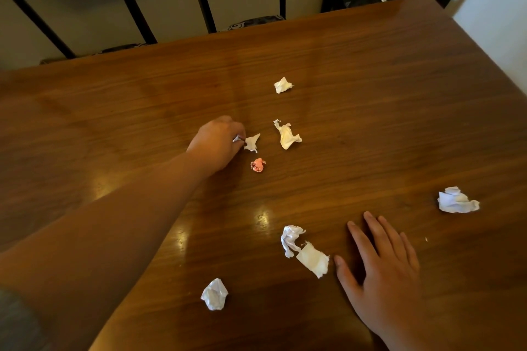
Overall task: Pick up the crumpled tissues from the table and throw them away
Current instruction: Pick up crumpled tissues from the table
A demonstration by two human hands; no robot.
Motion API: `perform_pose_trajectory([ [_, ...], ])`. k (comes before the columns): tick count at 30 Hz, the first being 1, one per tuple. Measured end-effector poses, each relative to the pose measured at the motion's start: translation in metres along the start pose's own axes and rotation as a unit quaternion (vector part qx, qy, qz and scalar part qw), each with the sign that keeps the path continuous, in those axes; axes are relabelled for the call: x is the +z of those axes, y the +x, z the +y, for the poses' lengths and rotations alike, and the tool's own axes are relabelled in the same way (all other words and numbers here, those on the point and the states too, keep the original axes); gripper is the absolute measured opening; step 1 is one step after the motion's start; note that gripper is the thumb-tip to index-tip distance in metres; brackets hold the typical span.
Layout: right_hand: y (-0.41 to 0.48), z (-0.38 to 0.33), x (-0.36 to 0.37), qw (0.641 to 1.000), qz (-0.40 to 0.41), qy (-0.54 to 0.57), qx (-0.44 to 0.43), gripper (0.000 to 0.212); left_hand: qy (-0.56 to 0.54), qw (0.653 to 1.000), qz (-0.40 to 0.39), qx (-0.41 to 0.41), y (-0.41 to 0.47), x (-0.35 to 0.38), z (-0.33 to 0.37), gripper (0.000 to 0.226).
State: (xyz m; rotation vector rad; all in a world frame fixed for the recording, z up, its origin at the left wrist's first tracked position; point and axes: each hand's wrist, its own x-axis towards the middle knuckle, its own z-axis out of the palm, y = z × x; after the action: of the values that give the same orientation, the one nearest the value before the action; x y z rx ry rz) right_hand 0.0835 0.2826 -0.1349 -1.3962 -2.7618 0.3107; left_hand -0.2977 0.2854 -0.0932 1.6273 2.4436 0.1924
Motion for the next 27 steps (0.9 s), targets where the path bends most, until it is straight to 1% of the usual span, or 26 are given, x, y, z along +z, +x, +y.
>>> perform_pose_trajectory([
  [2, 0.000, 0.000, 0.001, 1.000, 0.001, 0.000, -0.001, 0.065, -0.060, 0.998, 0.021, -0.023, -0.006, 0.002, -0.003, 0.018],
  [4, 0.001, -0.001, 0.001, 1.000, 0.002, 0.000, 0.000, 0.065, -0.097, 0.995, 0.009, -0.009, -0.011, 0.000, -0.002, 0.040],
  [6, 0.001, -0.001, 0.001, 1.000, 0.004, 0.000, 0.001, 0.065, -0.054, 0.997, -0.036, 0.051, -0.010, -0.002, 0.001, 0.063],
  [7, 0.001, -0.001, 0.001, 1.000, 0.005, 0.000, 0.000, 0.065, -0.020, 0.995, -0.055, 0.081, -0.008, -0.004, 0.003, 0.066],
  [8, 0.001, -0.001, 0.001, 1.000, 0.005, 0.000, -0.001, 0.065, 0.013, 0.992, -0.071, 0.104, -0.006, -0.005, 0.005, 0.063],
  [10, 0.000, -0.001, 0.000, 1.000, 0.004, -0.003, -0.003, 0.065, 0.060, 0.985, -0.092, 0.130, -0.001, -0.007, 0.007, 0.050],
  [12, 0.000, -0.002, -0.001, 1.000, 0.002, -0.006, -0.003, 0.065, 0.076, 0.985, -0.080, 0.129, 0.000, -0.004, 0.008, 0.039],
  [14, 0.001, -0.002, -0.002, 1.000, 0.001, -0.008, -0.001, 0.065, 0.045, 0.994, -0.044, 0.091, -0.006, -0.001, 0.009, 0.033],
  [16, 0.001, -0.002, -0.003, 1.000, 0.004, -0.008, -0.002, 0.065, -0.011, 0.999, 0.017, 0.051, -0.018, 0.009, 0.006, 0.029],
  [18, 0.001, -0.002, -0.002, 1.000, 0.010, -0.008, -0.004, 0.065, -0.037, 0.994, 0.095, 0.047, -0.032, 0.018, 0.001, 0.026],
  [19, 0.001, -0.002, -0.001, 1.000, 0.012, -0.009, -0.004, 0.065, -0.040, 0.990, 0.125, 0.050, -0.037, 0.022, -0.002, 0.025],
  [20, 0.001, -0.002, 0.000, 1.000, 0.015, -0.010, -0.005, 0.065, -0.036, 0.989, 0.138, 0.049, -0.040, 0.023, -0.004, 0.025],
  [21, 0.001, -0.001, 0.001, 1.000, 0.017, -0.009, -0.006, 0.065, -0.013, 0.991, 0.127, 0.044, -0.041, 0.025, -0.006, 0.029],
  [23, 0.001, 0.000, 0.003, 1.000, 0.021, -0.008, -0.006, 0.064, 0.107, 0.992, 0.048, 0.045, -0.037, 0.027, -0.006, 0.043],
  [24, 0.001, 0.001, 0.004, 1.000, 0.022, -0.009, -0.006, 0.064, 0.148, 0.988, 0.021, 0.043, -0.037, 0.026, -0.005, 0.045],
  [25, 0.000, 0.002, 0.005, 1.000, 0.023, -0.011, -0.007, 0.064, 0.151, 0.988, 0.023, 0.032, -0.037, 0.026, -0.004, 0.042],
  [26, 0.000, 0.002, 0.006, 1.000, 0.023, -0.014, -0.007, 0.064, 0.120, 0.992, 0.047, 0.013, -0.041, 0.026, -0.002, 0.036],
  [27, 0.000, 0.003, 0.007, 1.000, 0.023, -0.016, -0.007, 0.064, 0.058, 0.995, 0.079, -0.017, -0.048, 0.024, -0.001, 0.030],
])
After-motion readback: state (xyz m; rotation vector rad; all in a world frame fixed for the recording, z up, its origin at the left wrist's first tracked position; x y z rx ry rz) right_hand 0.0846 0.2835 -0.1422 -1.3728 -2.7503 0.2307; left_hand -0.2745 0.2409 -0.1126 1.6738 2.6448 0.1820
